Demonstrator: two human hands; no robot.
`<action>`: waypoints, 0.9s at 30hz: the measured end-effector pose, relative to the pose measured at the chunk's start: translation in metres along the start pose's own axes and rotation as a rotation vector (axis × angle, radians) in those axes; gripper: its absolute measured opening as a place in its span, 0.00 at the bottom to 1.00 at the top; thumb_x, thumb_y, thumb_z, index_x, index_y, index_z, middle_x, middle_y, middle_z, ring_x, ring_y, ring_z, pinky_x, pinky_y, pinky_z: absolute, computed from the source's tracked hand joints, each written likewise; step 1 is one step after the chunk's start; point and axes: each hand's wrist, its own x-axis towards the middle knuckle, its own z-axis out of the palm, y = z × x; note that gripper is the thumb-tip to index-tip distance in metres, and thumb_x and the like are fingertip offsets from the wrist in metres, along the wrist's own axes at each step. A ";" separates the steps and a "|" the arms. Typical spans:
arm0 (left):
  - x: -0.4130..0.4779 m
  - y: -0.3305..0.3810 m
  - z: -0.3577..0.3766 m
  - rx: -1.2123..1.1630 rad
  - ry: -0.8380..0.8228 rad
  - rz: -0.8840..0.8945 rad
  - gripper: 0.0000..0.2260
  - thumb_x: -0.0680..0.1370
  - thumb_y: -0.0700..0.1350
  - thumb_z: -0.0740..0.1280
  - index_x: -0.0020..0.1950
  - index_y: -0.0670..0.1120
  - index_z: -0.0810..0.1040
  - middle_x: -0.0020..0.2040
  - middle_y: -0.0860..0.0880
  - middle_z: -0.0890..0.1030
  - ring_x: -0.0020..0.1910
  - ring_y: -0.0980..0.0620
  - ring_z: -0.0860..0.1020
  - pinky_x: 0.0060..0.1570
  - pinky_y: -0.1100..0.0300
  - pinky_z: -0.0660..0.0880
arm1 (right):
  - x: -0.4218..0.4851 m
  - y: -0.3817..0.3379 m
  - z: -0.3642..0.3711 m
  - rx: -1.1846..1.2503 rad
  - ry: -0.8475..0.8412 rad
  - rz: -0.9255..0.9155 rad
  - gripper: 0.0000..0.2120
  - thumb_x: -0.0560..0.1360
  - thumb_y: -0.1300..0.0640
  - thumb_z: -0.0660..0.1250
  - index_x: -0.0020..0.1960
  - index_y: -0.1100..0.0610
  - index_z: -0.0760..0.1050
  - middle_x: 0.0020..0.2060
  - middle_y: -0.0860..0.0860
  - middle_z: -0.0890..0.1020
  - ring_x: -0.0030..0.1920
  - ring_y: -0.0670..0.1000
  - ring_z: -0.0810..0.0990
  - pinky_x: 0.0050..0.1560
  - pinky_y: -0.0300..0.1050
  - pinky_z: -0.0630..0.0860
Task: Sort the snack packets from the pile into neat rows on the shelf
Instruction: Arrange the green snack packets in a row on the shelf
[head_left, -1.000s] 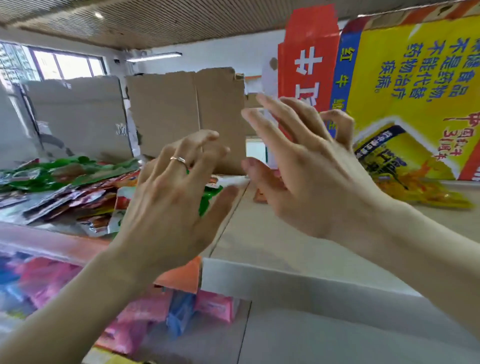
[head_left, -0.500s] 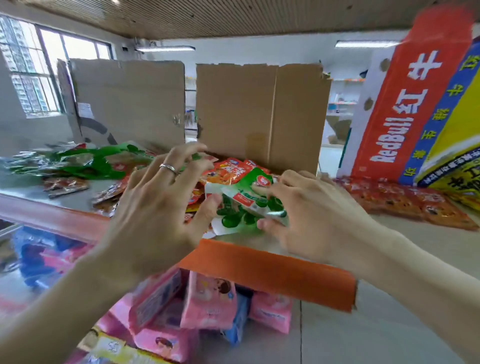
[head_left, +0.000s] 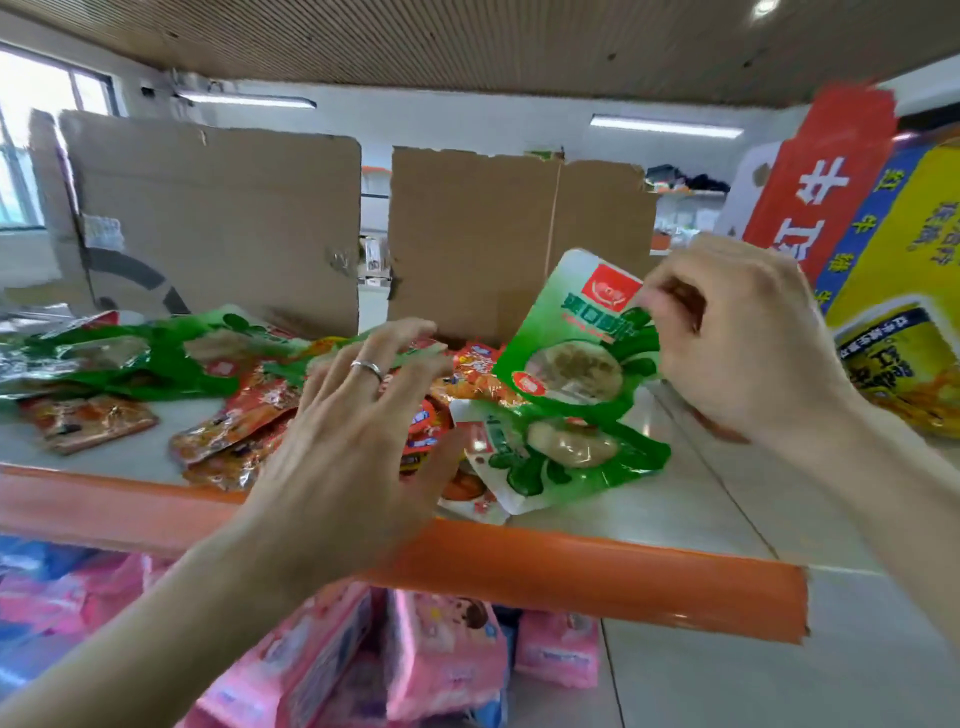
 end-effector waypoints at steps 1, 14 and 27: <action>0.003 0.002 -0.001 -0.029 -0.004 -0.008 0.24 0.77 0.62 0.60 0.69 0.53 0.68 0.74 0.55 0.64 0.70 0.53 0.66 0.68 0.51 0.65 | 0.005 0.001 -0.006 0.034 0.029 -0.005 0.05 0.75 0.62 0.68 0.42 0.60 0.80 0.37 0.50 0.78 0.35 0.51 0.74 0.38 0.41 0.66; 0.032 0.033 -0.023 -0.805 -0.104 -0.177 0.07 0.76 0.39 0.71 0.45 0.51 0.85 0.42 0.51 0.86 0.43 0.48 0.85 0.48 0.45 0.81 | 0.018 -0.030 -0.031 0.251 -0.026 -0.053 0.04 0.78 0.56 0.68 0.46 0.54 0.80 0.39 0.44 0.79 0.40 0.44 0.76 0.43 0.37 0.72; 0.019 0.035 -0.017 -1.166 0.055 -0.389 0.08 0.71 0.43 0.71 0.49 0.43 0.84 0.44 0.42 0.86 0.42 0.42 0.85 0.44 0.47 0.82 | -0.059 -0.031 -0.002 0.763 -0.361 0.244 0.21 0.77 0.37 0.62 0.37 0.54 0.74 0.27 0.45 0.71 0.29 0.44 0.67 0.30 0.40 0.61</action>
